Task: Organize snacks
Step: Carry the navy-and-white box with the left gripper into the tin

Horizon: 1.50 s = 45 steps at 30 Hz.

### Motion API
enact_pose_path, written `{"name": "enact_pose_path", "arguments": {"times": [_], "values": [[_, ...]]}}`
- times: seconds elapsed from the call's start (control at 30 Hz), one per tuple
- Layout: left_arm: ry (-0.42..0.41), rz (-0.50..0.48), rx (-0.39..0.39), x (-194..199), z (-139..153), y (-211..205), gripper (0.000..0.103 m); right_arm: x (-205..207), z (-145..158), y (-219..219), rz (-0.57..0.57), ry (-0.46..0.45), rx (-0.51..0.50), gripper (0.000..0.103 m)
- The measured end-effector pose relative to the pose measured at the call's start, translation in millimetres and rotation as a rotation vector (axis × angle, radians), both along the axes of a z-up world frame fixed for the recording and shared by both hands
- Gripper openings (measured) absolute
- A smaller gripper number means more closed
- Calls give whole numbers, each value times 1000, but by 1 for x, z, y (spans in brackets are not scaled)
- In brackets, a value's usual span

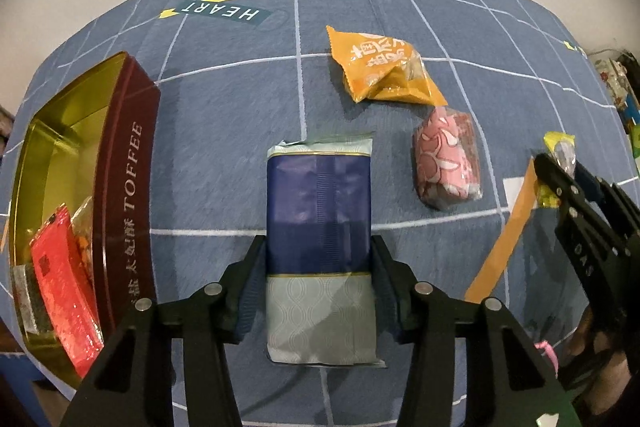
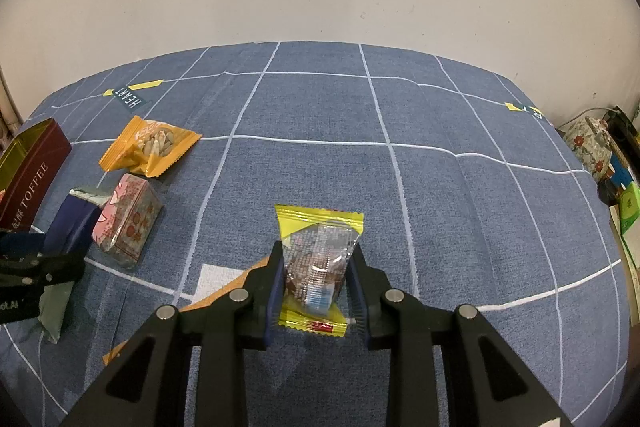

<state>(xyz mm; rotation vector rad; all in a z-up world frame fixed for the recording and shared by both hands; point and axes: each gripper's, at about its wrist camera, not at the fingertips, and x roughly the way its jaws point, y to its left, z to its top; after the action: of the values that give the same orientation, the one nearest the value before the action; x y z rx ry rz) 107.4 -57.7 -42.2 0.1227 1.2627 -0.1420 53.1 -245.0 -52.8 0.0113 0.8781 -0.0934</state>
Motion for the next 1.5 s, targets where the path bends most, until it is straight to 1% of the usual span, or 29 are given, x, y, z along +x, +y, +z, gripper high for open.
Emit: {"name": "enact_pose_path", "arguments": {"times": [0.23,0.53,0.7,0.97,1.2,1.27,1.5], "values": [[-21,-11,-7,-10,10,4,46,0,0,0,0,1,-5,29],[-64,-16,10,-24,27,6,46,0,0,1,1,1,-10,29],[-96,-15,13,-25,38,7,46,0,0,1,1,1,-10,29],[-133,-8,-3,-27,57,19,46,0,0,1,2,1,-11,29],[-181,52,-11,-25,79,53,46,0,0,1,2,1,-10,29],[-187,72,-9,-25,81,64,46,0,0,1,2,1,-11,29],[-189,196,2,-25,83,127,46,0,0,1,2,1,-11,29]]}}
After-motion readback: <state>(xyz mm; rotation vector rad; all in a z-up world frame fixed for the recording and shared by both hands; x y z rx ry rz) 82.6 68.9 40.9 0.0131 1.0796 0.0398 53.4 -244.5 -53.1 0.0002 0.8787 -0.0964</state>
